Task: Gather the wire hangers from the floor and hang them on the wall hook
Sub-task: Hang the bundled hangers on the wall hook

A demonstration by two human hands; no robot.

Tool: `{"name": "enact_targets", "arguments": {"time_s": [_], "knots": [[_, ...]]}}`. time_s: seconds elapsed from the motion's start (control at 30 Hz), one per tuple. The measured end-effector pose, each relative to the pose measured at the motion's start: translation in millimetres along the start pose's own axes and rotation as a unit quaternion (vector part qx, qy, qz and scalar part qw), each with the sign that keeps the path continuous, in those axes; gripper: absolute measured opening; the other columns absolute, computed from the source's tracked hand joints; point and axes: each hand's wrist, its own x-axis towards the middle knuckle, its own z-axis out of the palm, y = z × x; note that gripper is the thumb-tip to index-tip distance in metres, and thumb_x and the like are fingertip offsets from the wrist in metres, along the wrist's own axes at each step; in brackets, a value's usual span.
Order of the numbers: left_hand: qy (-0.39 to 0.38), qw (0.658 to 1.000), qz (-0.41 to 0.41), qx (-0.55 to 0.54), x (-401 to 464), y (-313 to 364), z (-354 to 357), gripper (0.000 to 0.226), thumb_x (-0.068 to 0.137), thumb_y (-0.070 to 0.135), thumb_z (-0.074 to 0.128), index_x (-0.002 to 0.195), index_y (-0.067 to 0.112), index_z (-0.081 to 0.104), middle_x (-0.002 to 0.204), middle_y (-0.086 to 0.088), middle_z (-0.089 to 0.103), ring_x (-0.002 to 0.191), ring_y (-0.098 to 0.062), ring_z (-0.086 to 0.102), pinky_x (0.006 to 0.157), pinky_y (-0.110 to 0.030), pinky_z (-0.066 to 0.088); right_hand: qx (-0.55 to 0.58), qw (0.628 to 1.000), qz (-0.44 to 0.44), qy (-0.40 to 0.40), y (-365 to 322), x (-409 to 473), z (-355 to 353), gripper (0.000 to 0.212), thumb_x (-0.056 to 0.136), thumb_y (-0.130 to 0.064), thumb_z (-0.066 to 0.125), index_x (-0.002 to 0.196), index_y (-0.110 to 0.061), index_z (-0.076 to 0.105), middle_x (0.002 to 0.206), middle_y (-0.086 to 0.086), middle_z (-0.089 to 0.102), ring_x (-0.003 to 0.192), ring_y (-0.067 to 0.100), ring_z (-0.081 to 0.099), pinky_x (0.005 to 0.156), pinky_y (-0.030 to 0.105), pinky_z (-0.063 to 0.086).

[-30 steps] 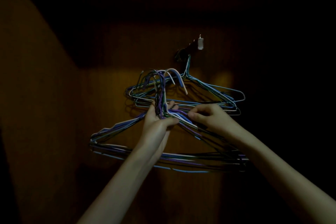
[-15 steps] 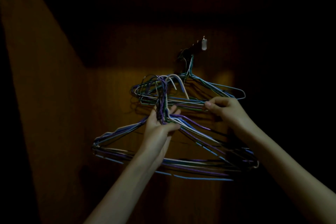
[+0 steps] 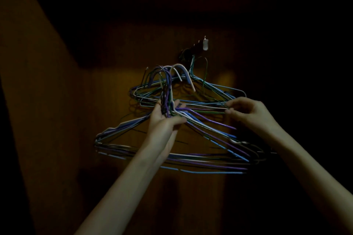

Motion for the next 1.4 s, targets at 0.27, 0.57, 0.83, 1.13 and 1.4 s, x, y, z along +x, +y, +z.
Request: {"name": "enact_targets", "arguments": {"time_s": [0.27, 0.57, 0.83, 1.13, 1.4], "knots": [[-0.031, 0.999, 0.013, 0.012, 6, 2, 11, 0.081, 0.08, -0.028, 0.04, 0.146, 0.017, 0.025, 0.119, -0.009, 0.058, 0.114, -0.023, 0.057, 0.114, -0.053, 0.021, -0.035, 0.986, -0.098, 0.131, 5, 18, -14, 0.01, 0.082, -0.009, 0.067, 0.085, -0.018, 0.066, 0.076, -0.008, 0.062, 0.069, -0.004, 0.054, 0.062, 0.004, 0.041], [-0.029, 0.999, 0.016, 0.023, 27, 3, 7, 0.077, 0.08, -0.026, 0.042, 0.143, 0.017, 0.03, 0.119, -0.009, 0.059, 0.114, -0.021, 0.058, 0.113, -0.053, 0.023, -0.043, 0.98, -0.102, 0.163, 8, 82, -4, 0.01, 0.086, -0.012, 0.064, 0.094, -0.014, 0.069, 0.089, -0.001, 0.063, 0.081, 0.009, 0.057, 0.072, 0.018, 0.047], [-0.017, 0.998, 0.029, 0.047, 47, 7, 4, 0.072, 0.081, -0.024, 0.044, 0.142, 0.011, 0.03, 0.12, -0.005, 0.062, 0.11, -0.015, 0.061, 0.112, -0.051, 0.028, -0.053, 0.985, -0.047, 0.157, 34, 134, 24, 0.01, 0.085, -0.014, 0.065, 0.092, -0.01, 0.071, 0.087, 0.0, 0.062, 0.085, 0.012, 0.054, 0.074, 0.028, 0.043], [-0.004, 0.997, 0.052, 0.06, 78, 7, 1, 0.069, 0.081, -0.024, 0.046, 0.141, 0.011, 0.036, 0.126, -0.008, 0.06, 0.111, -0.015, 0.06, 0.1, -0.038, 0.044, -0.031, 0.992, 0.008, 0.125, 51, 174, 45, 0.005, 0.084, -0.014, 0.066, 0.082, -0.019, 0.066, 0.084, -0.001, 0.062, 0.08, 0.011, 0.057, 0.075, 0.03, 0.049], [0.001, 0.997, 0.065, 0.051, 89, 3, -4, 0.068, 0.08, -0.026, 0.044, 0.137, 0.011, 0.038, 0.125, -0.01, 0.059, 0.107, -0.016, 0.061, 0.078, -0.026, 0.052, -0.053, 0.994, 0.001, 0.09, 61, 182, 49, 0.008, 0.085, -0.011, 0.064, 0.091, -0.009, 0.069, 0.09, 0.001, 0.06, 0.086, 0.012, 0.054, 0.071, 0.027, 0.042]]}}
